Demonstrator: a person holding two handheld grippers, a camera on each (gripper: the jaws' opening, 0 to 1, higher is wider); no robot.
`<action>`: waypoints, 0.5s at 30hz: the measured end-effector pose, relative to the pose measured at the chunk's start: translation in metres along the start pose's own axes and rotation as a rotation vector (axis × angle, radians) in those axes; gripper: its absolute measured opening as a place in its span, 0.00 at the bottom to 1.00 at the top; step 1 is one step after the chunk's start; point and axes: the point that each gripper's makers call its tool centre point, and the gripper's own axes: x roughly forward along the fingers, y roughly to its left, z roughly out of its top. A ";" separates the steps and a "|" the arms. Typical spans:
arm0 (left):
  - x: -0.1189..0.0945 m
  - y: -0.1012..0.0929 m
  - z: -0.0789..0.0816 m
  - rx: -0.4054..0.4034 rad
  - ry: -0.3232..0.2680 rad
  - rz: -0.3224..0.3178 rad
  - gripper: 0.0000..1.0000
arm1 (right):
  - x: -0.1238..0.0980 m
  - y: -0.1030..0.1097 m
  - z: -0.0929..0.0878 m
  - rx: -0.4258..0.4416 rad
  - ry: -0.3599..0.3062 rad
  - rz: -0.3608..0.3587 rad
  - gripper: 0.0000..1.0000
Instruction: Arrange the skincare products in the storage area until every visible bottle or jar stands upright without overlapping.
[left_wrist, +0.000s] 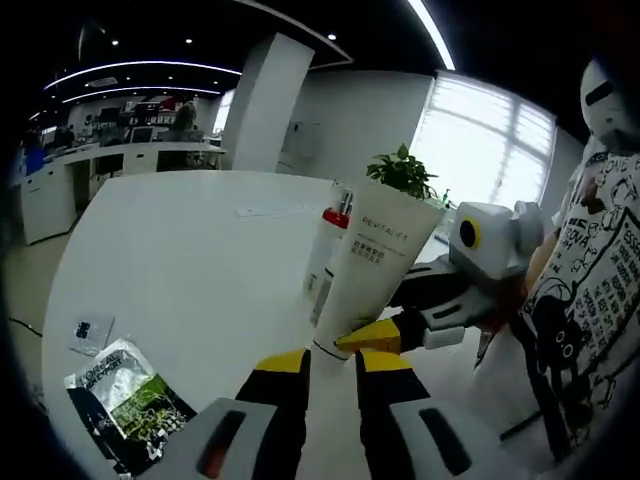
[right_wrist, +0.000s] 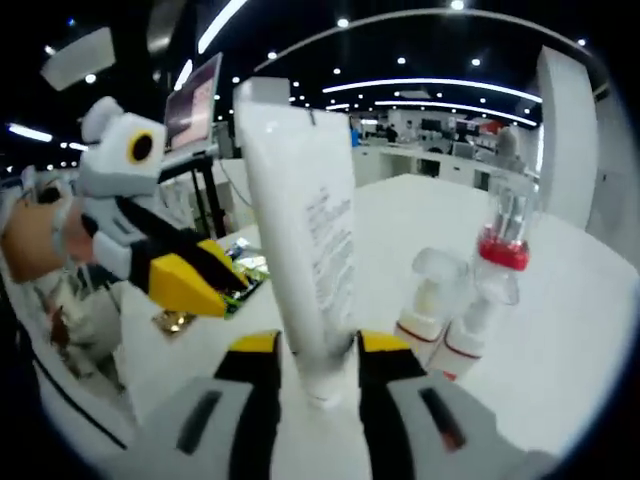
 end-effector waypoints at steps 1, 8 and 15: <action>-0.001 0.001 -0.002 -0.003 0.003 0.003 0.18 | 0.000 -0.001 0.001 -0.009 -0.001 -0.007 0.24; -0.005 0.006 -0.011 -0.013 0.018 0.020 0.19 | 0.000 -0.001 -0.001 -0.076 0.001 0.057 0.22; -0.006 0.009 -0.012 0.005 0.019 0.012 0.21 | -0.006 0.014 -0.004 -0.149 -0.003 0.260 0.22</action>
